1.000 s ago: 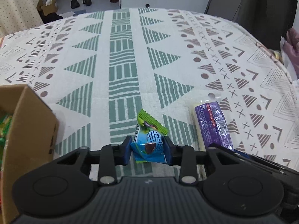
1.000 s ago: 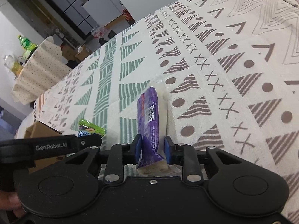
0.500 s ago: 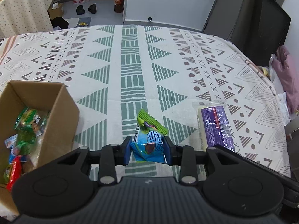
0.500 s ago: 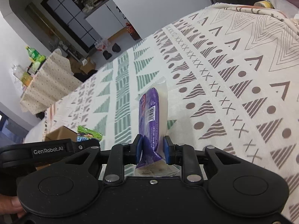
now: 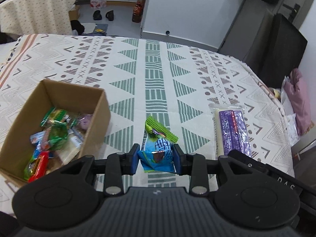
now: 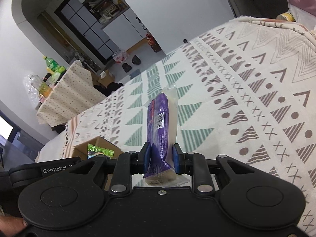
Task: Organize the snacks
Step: 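Carry the blue candy and purple bar pack into the box and open both tools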
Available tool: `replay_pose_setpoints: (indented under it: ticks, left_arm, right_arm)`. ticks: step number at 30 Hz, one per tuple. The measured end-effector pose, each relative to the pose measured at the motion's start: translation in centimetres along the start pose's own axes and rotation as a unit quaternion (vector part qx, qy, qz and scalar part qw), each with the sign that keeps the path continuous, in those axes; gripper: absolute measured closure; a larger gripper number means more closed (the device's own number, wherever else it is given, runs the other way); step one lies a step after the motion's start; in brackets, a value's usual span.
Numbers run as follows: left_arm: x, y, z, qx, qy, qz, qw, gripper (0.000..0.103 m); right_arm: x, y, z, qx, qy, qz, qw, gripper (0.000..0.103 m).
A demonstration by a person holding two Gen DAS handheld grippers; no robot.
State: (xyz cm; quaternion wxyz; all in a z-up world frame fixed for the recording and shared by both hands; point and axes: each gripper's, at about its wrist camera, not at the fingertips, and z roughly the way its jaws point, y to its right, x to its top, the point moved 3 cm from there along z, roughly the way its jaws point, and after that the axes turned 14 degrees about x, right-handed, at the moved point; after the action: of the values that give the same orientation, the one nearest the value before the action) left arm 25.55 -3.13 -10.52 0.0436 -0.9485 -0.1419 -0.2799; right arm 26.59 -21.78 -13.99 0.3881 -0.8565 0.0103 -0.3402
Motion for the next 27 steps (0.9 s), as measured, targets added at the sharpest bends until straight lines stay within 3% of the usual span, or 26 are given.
replay_pose_setpoints:
  ticks: [17,27]
  left_arm:
    - [1.5,-6.2,-3.0,-0.004,0.026,-0.057,0.998,0.069]
    - [2.4,-12.6,-3.4,0.017,0.032,-0.102,0.9942,0.069]
  right_arm:
    - [0.2,-6.6,1.5,0.032,0.003,-0.036,0.999,0.08]
    - [-0.6,-10.9,4.5,0.054,-0.018,-0.06,0.997,0.08]
